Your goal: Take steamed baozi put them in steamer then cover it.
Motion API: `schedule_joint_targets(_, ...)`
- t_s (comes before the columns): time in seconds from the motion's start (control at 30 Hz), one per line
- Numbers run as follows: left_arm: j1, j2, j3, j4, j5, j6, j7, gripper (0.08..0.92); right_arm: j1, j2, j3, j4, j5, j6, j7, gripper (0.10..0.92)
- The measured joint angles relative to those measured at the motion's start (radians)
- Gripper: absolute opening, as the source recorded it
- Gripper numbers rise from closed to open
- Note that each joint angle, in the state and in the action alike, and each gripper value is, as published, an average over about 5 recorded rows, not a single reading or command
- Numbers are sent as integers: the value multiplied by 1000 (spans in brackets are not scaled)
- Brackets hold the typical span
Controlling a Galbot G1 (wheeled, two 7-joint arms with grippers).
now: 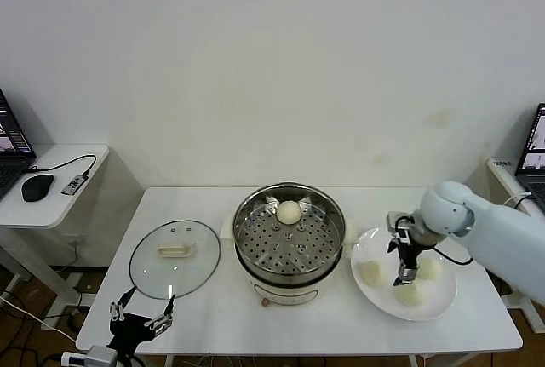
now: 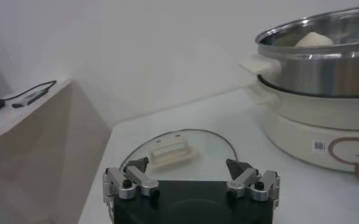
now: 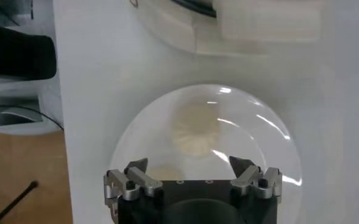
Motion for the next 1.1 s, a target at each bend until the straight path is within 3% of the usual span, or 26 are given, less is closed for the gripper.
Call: schedule_joint_targets(1.1, -26, -4, 0, 52, 13, 0, 4, 823, -97, 115, 39, -143, -49, 67, 92, 823)
